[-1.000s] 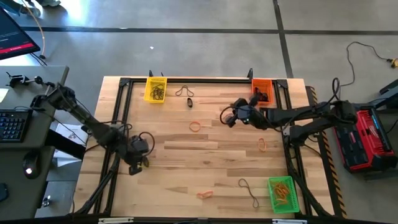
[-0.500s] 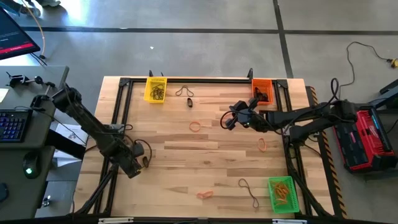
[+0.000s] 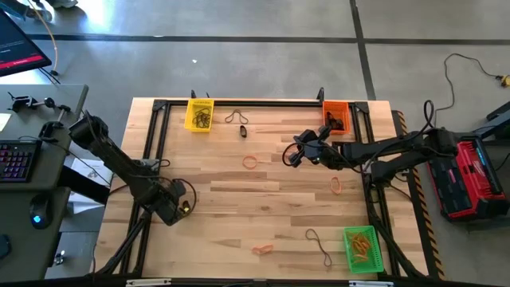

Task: Sort rubber bands into baskets
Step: Put the orange rubber band into the green bin

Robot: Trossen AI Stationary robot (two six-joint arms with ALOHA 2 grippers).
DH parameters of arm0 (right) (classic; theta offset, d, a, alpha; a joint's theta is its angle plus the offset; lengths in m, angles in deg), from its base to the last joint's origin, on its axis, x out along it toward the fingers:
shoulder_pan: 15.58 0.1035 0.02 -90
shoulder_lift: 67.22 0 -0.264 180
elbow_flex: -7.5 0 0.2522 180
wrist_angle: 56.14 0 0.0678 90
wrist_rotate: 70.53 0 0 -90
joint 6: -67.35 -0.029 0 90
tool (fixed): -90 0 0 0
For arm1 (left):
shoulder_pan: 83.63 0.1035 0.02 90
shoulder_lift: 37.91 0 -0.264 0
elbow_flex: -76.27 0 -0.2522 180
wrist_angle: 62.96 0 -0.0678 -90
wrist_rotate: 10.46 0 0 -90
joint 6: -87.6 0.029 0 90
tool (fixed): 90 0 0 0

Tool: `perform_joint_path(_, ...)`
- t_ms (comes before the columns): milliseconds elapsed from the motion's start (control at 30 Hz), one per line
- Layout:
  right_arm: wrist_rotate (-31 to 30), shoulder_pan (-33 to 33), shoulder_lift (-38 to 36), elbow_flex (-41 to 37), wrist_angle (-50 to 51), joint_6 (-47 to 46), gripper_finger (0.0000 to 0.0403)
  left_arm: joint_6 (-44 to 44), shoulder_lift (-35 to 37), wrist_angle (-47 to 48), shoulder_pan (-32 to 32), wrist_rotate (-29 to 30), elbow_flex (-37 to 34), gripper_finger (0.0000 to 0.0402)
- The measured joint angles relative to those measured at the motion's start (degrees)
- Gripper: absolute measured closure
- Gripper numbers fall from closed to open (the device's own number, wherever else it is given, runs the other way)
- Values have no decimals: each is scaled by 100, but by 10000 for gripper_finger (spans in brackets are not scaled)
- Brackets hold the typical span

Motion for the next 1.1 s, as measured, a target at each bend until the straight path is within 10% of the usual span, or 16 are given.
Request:
perform_joint_path(667, 72, 58, 2, -2, -99, 110, 403, 416, 156, -865, 262, -184, -654, 376)
perform_joint_path(1100, 590, 386, 2, -2, -317, 298, 403, 775, 1012, -561, 266, 682, 11, 401)
